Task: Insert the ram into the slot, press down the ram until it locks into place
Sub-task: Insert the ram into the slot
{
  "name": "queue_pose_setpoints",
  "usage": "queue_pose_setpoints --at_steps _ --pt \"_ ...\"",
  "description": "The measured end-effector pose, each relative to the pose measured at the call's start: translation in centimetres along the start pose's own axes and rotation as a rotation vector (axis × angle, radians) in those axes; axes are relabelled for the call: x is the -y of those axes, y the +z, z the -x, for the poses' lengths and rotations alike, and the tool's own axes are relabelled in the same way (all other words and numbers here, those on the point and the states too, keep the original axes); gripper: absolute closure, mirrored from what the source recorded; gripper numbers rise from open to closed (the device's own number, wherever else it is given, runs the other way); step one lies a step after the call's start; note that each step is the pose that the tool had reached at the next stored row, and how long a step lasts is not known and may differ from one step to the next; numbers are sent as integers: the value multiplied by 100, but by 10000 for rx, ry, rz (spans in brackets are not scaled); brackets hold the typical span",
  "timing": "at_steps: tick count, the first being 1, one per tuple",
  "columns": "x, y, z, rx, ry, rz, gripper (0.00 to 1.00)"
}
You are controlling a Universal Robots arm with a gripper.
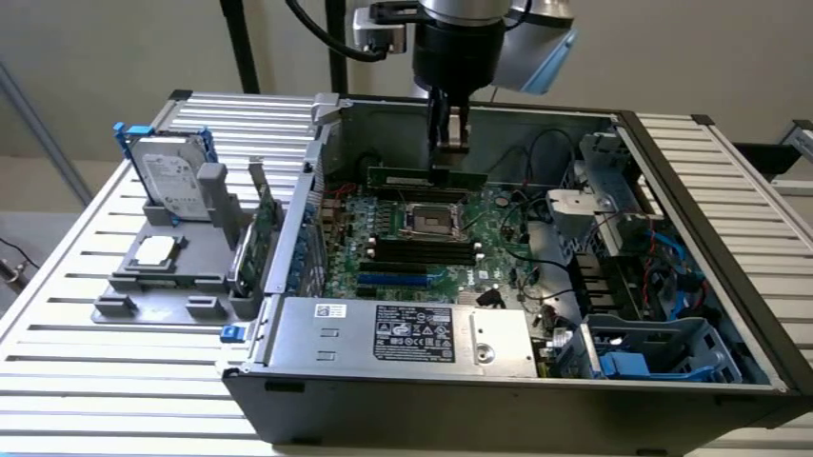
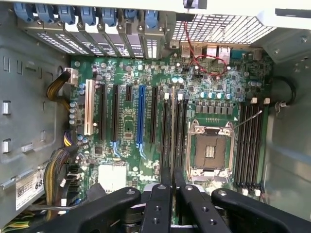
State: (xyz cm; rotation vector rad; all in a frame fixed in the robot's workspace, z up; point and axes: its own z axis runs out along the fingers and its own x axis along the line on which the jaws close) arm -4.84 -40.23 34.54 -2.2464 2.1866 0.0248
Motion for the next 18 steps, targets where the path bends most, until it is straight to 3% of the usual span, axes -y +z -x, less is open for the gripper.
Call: queue_pose_setpoints --at_steps 7,18 --pt "24 127 -58 -2 31 -81 87" --pt "61 326 -97 -3 111 -150 87"
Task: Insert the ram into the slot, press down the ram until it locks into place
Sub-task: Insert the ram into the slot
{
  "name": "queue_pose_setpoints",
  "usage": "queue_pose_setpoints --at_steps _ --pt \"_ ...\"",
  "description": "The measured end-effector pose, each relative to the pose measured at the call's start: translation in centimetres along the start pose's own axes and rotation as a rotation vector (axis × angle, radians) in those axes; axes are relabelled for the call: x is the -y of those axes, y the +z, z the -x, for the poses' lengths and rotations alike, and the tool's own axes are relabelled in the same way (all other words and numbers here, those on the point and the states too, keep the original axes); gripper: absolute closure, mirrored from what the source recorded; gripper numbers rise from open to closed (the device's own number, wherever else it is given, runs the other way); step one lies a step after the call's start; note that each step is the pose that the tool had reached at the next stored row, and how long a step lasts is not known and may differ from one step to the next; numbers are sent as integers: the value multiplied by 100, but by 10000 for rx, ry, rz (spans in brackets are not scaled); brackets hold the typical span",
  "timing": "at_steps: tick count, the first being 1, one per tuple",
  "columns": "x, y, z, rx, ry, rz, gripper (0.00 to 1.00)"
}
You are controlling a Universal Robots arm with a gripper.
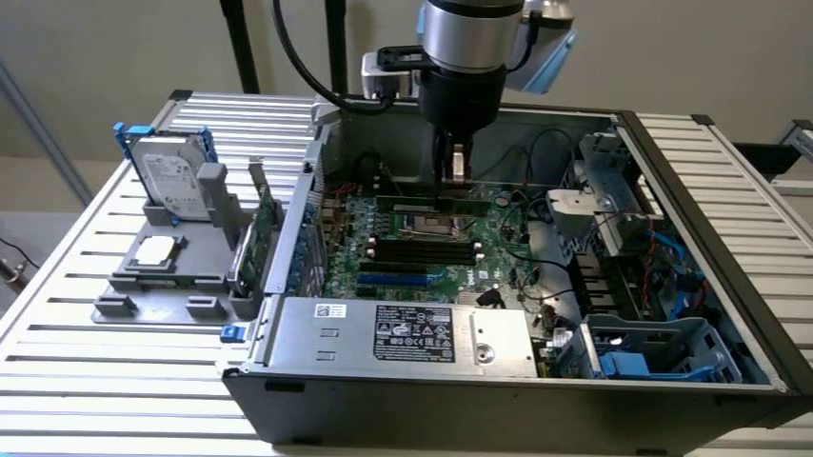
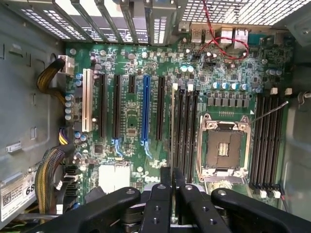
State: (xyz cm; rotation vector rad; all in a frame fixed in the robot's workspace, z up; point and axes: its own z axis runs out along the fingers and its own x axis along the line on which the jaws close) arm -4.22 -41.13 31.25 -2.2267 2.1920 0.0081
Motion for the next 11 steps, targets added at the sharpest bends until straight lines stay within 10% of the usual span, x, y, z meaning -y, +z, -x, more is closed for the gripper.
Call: queue_pose_setpoints --at_steps 11 --pt "-2 200 -3 -3 156 -43 87"
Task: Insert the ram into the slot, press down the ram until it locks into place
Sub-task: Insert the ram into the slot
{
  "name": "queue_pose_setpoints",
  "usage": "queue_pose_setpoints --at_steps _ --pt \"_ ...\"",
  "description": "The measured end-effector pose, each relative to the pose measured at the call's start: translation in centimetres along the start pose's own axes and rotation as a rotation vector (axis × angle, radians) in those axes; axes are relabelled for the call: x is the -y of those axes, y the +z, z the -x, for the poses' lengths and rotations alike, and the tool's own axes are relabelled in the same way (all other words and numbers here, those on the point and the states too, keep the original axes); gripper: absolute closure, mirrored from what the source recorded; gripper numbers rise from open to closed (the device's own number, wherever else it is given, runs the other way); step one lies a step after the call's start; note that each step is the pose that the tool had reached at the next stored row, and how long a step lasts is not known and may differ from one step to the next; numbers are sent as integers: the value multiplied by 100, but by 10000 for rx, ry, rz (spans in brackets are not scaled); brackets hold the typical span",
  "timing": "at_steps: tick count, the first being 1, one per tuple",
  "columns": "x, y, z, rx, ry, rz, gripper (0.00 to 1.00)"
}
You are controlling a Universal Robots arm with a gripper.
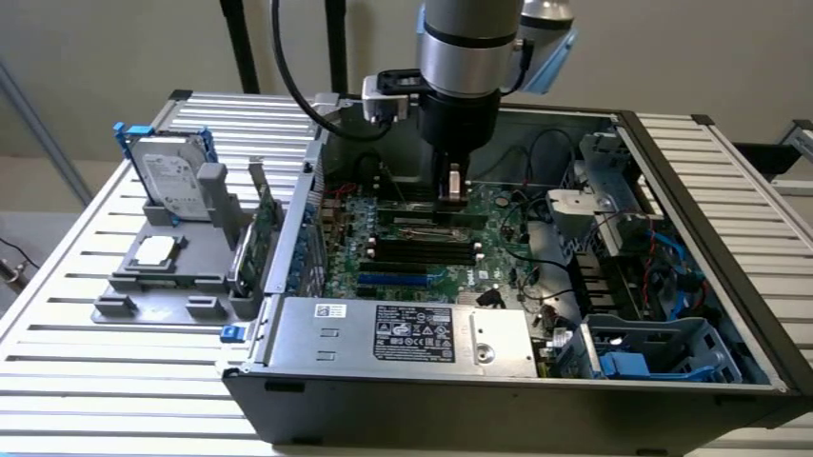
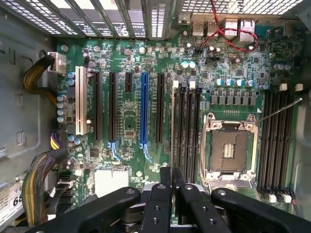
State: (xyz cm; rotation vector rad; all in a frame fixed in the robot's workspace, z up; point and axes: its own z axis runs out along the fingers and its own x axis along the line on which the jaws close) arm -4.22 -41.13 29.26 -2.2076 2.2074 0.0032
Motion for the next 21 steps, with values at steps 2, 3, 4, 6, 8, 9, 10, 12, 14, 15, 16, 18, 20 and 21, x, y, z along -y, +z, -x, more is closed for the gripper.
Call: queue_pose_setpoints --at_steps 2,3,4,6,8,9,10,12,14,15,16,18,20,21 --pt "-1 36 0 0 27 -4 87" --pt "-1 54 1 -1 44 -4 87" --pt "-1 72 2 -1 63 -6 87" --pt "-2 109 6 -1 107 -11 87" --pt "-2 144 16 -3 150 -15 87" --pt "-2 161 22 -4 170 -17 87" --pt "-2 178 29 -7 191 -19 87" --pt "-3 212 45 -10 231 -25 87" --pt "-3 243 60 -15 265 -34 87" --pt "-3 258 67 -21 278 -40 87" --pt "-5 271 78 -27 280 -53 87" --pt "-13 296 91 -44 278 -119 87" --pt "-22 319 101 -63 277 -195 87" --pt "-29 331 104 -75 277 -227 87"
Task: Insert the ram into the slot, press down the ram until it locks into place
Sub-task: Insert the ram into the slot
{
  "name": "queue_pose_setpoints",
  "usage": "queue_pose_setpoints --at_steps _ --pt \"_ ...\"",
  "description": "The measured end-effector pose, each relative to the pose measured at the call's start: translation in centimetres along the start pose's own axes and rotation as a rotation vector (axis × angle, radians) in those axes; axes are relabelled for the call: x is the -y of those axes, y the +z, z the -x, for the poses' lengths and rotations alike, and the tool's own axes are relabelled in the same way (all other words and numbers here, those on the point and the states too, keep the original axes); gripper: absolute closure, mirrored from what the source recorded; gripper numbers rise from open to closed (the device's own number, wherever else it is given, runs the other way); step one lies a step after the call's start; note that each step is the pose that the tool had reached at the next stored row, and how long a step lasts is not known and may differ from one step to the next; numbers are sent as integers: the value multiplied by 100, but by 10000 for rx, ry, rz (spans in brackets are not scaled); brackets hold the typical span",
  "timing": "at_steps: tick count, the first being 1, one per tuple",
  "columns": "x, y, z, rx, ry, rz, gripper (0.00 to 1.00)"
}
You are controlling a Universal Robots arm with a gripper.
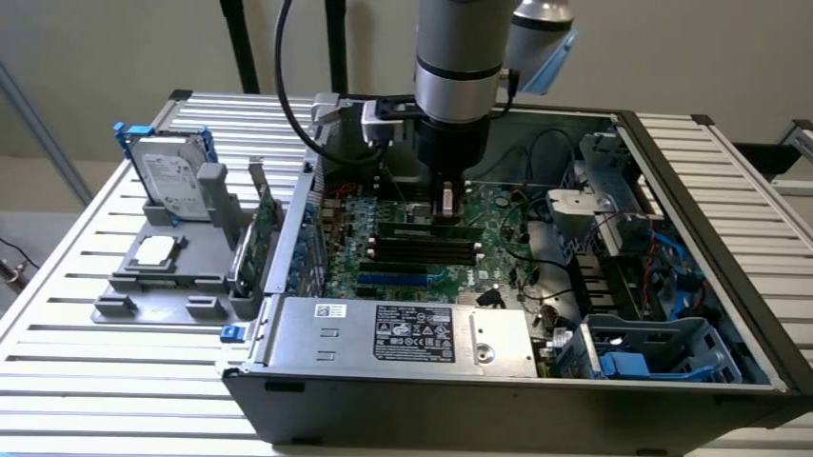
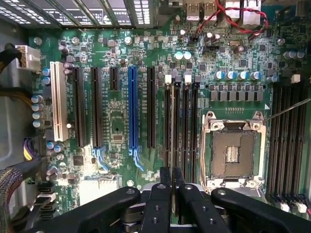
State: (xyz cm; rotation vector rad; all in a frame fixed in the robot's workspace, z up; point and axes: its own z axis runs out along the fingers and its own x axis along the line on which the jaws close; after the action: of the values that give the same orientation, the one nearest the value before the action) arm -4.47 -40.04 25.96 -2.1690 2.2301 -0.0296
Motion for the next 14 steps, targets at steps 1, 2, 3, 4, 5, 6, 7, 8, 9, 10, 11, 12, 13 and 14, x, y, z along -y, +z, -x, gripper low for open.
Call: queue_pose_setpoints --at_steps 1,2,3,4,5,6,7,8,9,10,11,12,13,14 --pt "-10 12 3 -17 -1 -28 87" --pt "-23 24 5 -36 -1 -50 87" --pt "-37 36 6 -58 -2 -69 87" --pt "-45 47 10 -84 -4 -89 87" --pt "-49 59 16 -111 -5 -114 87" --pt "-51 71 21 -137 -6 -135 87" --pt "-52 84 26 -161 -6 -153 87" --pt "-53 97 29 -182 -7 -167 87" --pt "-53 110 31 -204 -9 -179 87" --pt "-54 120 32 -225 -10 -190 87" --pt "-53 124 33 -239 -13 -193 87" --pt "-53 126 33 -250 -15 -192 87" --pt "-54 128 33 -254 -15 -193 87" --pt "-54 128 32 -264 -15 -193 87"
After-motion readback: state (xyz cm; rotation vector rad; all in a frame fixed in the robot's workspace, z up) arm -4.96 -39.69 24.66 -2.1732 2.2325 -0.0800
